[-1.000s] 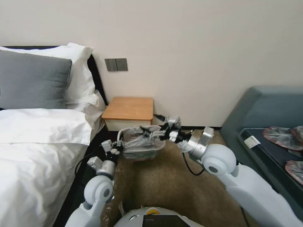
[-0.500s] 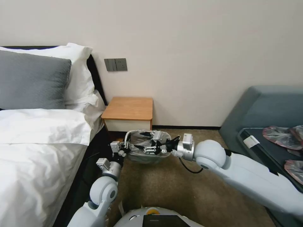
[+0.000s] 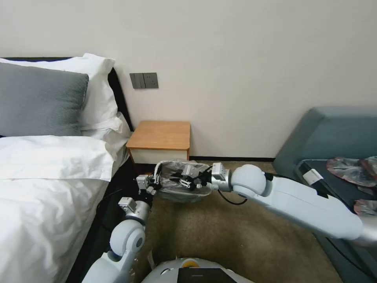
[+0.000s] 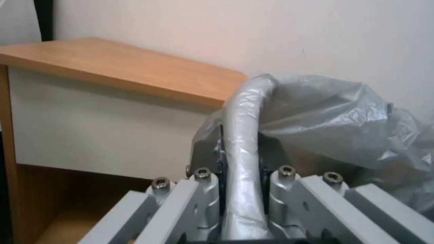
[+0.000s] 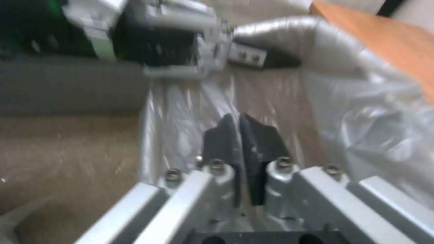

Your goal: Pick up the garbage bag from the table and place it over the trash can.

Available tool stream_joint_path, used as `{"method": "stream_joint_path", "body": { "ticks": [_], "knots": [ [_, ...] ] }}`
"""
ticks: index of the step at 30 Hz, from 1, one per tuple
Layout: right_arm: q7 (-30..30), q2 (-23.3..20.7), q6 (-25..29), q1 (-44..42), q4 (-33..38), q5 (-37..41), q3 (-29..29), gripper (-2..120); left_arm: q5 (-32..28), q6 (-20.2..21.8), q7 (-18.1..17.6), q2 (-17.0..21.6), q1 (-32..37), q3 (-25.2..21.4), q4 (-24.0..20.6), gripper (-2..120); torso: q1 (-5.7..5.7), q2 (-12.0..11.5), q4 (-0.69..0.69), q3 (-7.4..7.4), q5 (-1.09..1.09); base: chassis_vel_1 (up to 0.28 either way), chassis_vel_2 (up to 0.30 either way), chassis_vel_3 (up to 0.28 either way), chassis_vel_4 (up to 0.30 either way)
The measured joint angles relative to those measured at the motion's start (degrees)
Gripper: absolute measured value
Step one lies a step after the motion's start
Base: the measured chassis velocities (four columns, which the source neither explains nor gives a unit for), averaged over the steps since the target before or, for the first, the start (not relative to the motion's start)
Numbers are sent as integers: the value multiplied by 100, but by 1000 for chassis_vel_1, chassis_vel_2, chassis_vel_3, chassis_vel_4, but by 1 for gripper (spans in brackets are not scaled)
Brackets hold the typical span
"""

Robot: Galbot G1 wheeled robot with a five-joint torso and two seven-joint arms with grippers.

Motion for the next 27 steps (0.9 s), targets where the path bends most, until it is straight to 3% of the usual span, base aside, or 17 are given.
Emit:
{"method": "stream_joint_path", "body": {
  "ticks": [13, 27],
  "knots": [
    [-88, 97, -213, 288, -309, -483, -367, 0, -42, 15, 75, 14, 39, -27, -115, 8, 0, 0, 0, 0, 0, 0, 0, 0, 0],
    [825, 380, -1087, 411, -416, -655, -751, 0, 501, -194, 337, -30, 28, -5, -17, 8, 0, 0, 0, 0, 0, 0, 0, 0, 0]
  ]
}}
